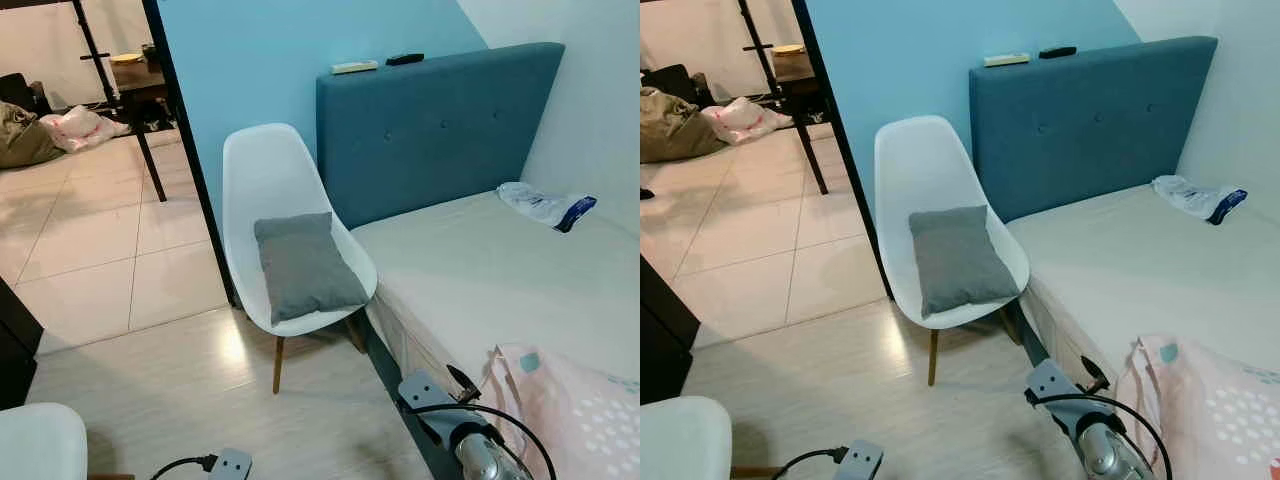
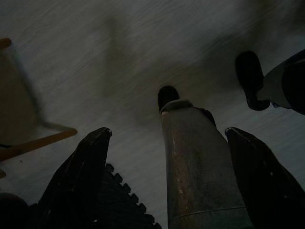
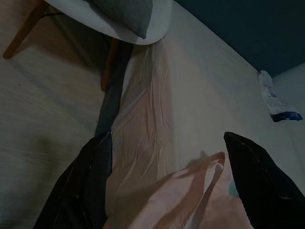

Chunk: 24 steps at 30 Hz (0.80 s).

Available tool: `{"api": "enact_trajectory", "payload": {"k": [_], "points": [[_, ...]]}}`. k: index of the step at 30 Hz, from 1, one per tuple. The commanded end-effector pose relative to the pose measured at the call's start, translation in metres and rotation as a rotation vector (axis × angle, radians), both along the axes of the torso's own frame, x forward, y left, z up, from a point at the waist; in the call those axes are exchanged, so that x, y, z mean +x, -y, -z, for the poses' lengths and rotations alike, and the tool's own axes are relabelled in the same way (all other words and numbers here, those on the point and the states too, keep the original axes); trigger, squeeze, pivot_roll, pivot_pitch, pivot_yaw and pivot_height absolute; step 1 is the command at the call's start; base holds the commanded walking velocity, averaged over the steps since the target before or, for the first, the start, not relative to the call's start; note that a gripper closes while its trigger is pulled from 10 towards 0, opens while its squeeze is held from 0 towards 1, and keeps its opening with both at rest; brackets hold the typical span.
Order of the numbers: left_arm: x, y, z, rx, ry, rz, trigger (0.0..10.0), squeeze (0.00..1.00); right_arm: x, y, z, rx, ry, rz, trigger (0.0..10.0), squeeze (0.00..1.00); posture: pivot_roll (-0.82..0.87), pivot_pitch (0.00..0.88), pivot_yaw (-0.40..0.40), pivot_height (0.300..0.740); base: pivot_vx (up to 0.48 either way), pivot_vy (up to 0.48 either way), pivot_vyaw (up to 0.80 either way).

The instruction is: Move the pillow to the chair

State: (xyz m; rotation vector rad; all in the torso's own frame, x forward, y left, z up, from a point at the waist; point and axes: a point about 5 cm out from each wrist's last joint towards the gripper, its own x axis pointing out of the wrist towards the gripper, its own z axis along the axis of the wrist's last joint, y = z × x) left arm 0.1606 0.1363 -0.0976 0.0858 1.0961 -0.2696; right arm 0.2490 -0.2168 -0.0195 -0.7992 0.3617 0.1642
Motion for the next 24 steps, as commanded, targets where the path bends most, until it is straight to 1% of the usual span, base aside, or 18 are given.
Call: {"api": "enact_trajectory", "payload": {"k": [1, 24], "points": [[0.0022, -0.0036, -0.0008, 0.012, 0.002, -0.001, 10.0, 0.0, 0.0001, -0.0027, 0.0007, 0.016, 0.002, 0.01, 10.0, 0.0, -0.08, 0.0, 0.032, 0.74, 0.0, 0.0, 0.0], [0.0013, -0.0033, -0.0004, 0.014, 0.0, 0.001, 10.0, 0.0, -0.0011, -0.0025, 0.0015, 0.016, 0.001, 0.01, 10.0, 0.0, -0.07, 0.0, 0.03, 0.74, 0.0, 0.0, 0.0]]}}
